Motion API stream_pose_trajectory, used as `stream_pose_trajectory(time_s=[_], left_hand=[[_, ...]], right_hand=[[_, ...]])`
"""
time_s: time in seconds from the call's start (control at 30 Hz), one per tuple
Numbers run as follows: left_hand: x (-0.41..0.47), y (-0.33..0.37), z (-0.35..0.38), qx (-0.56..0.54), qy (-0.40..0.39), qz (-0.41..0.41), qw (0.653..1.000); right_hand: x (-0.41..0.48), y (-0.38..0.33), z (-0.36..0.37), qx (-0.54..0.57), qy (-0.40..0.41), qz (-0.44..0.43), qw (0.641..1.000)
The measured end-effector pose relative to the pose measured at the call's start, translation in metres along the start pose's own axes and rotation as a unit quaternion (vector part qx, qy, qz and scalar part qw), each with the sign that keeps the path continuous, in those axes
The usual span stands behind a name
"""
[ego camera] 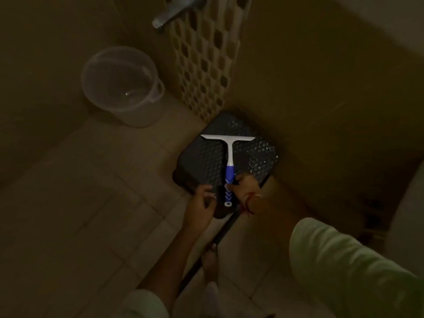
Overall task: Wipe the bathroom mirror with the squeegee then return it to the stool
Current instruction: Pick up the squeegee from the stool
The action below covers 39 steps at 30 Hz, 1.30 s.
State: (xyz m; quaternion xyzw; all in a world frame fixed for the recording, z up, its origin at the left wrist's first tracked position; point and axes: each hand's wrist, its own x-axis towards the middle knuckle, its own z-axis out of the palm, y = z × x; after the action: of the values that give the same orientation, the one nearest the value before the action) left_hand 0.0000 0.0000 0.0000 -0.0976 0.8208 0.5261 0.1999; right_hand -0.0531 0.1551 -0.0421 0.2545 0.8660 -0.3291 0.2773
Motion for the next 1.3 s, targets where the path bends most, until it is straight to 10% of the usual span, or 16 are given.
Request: stream_pose_trajectory(time_s=[0.57,0.93,1.3], left_hand=[[-0.03,-0.026,-0.017,0.026,-0.003,0.022,0.999],[-0.074,0.081,-0.012,-0.089,0.069,0.08,0.99],[-0.144,0.201,-0.009,-0.04,0.054,0.271,0.96]], right_hand=[[-0.012,-0.006,0.025,0.178,0.092,0.028,0.979],[-0.121,-0.027,-0.09,0.027,0.156,-0.154,0.975],[-0.286,-0.015,-0.224,-0.07,0.317,-0.353,0.878]])
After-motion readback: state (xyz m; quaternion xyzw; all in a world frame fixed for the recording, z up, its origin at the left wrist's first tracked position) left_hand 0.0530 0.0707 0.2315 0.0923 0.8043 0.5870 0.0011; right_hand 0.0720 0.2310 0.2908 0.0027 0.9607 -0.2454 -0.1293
